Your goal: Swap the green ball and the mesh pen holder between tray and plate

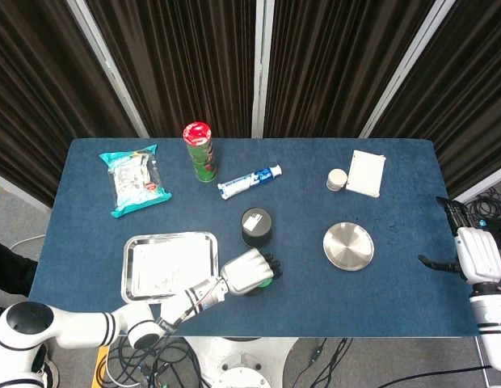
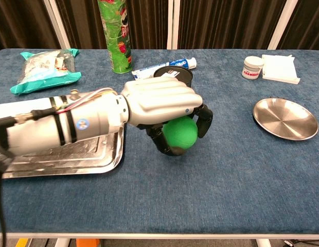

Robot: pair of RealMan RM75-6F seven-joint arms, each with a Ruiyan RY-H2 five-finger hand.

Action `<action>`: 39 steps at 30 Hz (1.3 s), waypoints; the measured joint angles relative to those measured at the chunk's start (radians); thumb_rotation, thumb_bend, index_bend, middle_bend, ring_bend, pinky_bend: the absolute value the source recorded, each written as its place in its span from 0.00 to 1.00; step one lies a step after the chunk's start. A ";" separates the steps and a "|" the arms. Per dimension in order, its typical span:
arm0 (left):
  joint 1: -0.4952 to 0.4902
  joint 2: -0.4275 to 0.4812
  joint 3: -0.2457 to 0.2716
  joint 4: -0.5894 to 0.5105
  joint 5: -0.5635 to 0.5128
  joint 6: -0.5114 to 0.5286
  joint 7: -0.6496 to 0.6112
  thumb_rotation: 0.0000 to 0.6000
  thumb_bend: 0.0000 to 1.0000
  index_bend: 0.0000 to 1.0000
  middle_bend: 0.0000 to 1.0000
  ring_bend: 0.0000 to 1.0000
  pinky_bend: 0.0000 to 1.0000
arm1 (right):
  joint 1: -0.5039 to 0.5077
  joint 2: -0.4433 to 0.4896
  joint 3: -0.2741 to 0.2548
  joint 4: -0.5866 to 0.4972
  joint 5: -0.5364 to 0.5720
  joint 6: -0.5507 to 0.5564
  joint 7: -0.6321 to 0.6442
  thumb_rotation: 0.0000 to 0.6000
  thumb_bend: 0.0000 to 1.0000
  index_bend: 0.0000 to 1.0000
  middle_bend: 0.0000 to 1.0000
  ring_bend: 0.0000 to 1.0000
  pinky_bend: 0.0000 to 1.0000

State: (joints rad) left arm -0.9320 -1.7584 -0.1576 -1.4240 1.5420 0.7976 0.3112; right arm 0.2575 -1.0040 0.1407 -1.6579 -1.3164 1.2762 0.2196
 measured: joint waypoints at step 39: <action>-0.015 -0.082 0.088 0.170 0.067 0.134 -0.149 1.00 0.22 0.34 0.31 0.27 0.62 | -0.013 -0.013 0.018 0.032 -0.006 -0.016 0.030 1.00 0.03 0.00 0.08 0.00 0.15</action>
State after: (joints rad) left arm -0.9473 -1.8403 -0.0692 -1.2540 1.6090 0.9315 0.1621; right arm 0.2442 -1.0166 0.1590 -1.6254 -1.3225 1.2599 0.2499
